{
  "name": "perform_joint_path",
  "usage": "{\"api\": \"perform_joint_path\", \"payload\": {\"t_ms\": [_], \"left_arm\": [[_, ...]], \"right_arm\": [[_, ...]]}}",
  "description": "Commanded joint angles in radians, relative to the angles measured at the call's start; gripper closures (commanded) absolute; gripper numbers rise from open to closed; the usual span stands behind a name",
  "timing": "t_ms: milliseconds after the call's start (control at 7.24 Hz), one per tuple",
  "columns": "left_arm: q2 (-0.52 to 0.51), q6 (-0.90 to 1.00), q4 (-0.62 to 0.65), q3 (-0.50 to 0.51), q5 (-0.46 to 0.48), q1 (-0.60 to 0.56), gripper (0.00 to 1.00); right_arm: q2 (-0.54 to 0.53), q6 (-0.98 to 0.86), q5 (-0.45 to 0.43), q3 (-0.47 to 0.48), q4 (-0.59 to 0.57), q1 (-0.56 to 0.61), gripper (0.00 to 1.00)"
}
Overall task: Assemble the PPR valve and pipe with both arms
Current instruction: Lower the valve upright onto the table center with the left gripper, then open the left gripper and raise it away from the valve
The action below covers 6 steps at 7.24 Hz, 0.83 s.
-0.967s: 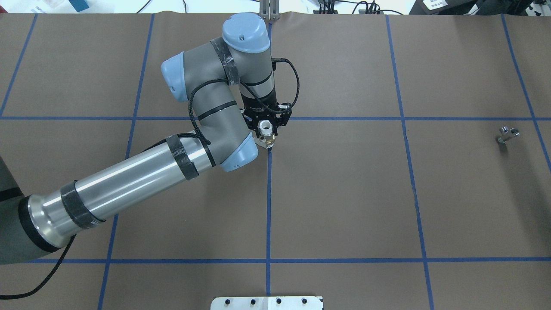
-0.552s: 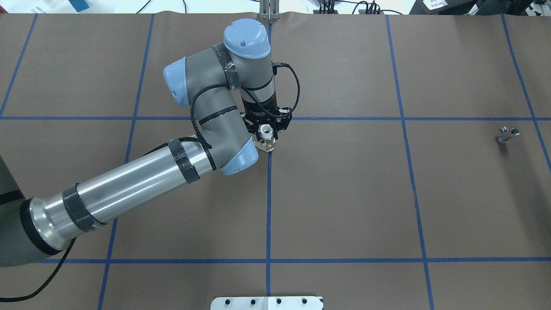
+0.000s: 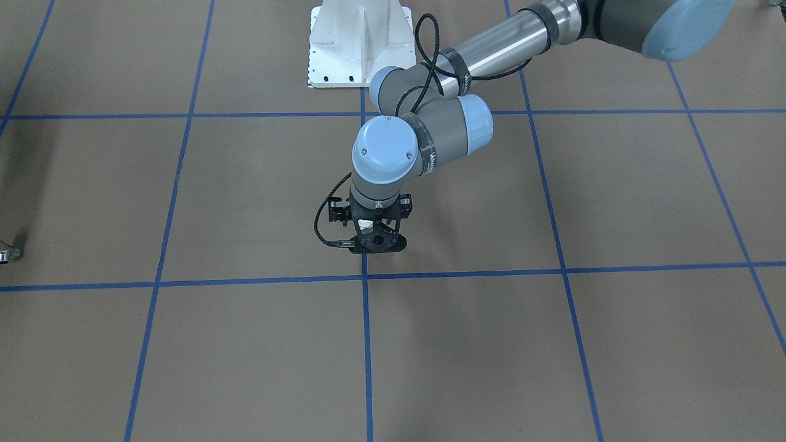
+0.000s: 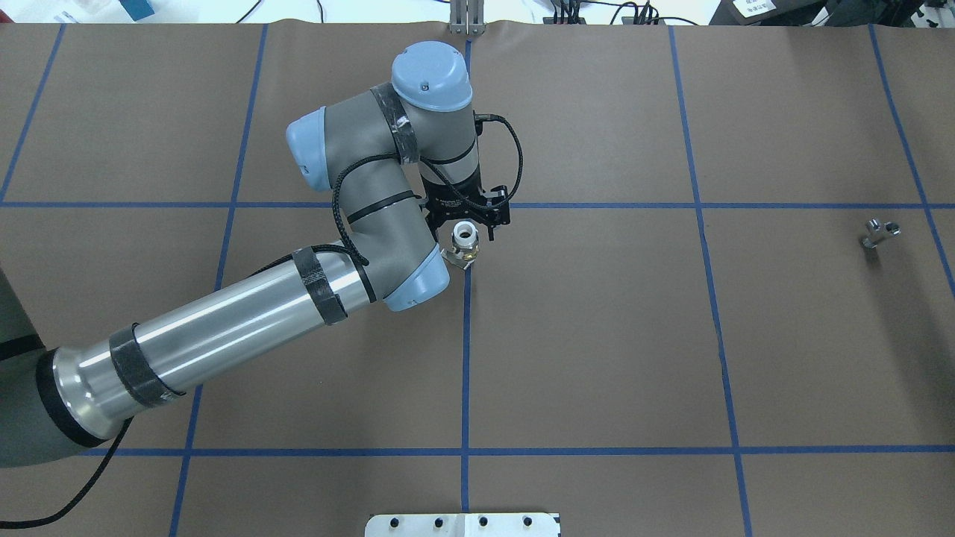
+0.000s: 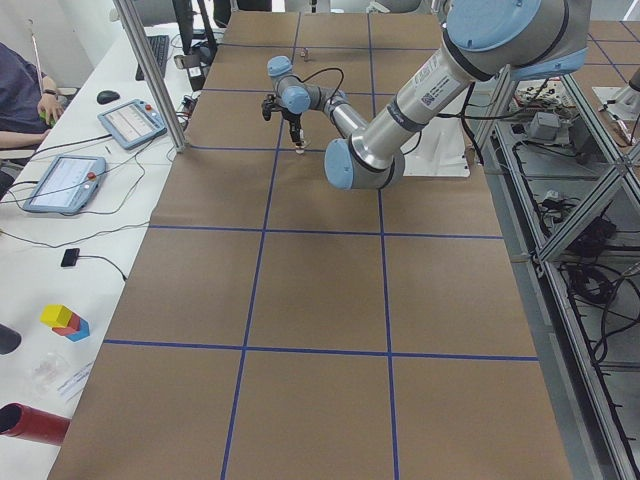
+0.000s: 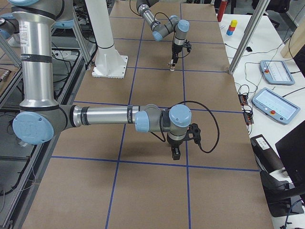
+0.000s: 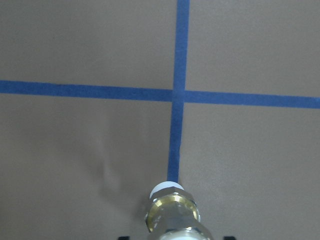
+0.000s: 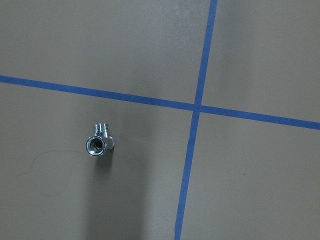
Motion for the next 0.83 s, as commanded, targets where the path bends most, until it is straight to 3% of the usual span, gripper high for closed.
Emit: {"api": "perform_joint_path", "payload": {"t_ms": [0, 276, 690], "left_arm": [[0.001, -0.002, 0.003, -0.014, 0.003, 0.000, 0.00], [0.025, -0.002, 0.015, -0.078, 0.000, -0.035, 0.00], [0.204, 0.009, 0.013, -0.239, -0.003, -0.103, 0.00]], "right_arm": [[0.021, -0.001, -0.008, -0.006, 0.001, 0.000, 0.00], [0.021, 0.002, -0.008, -0.011, 0.002, -0.002, 0.00], [0.047, 0.082, -0.008, -0.008, 0.083, -0.128, 0.00]]}}
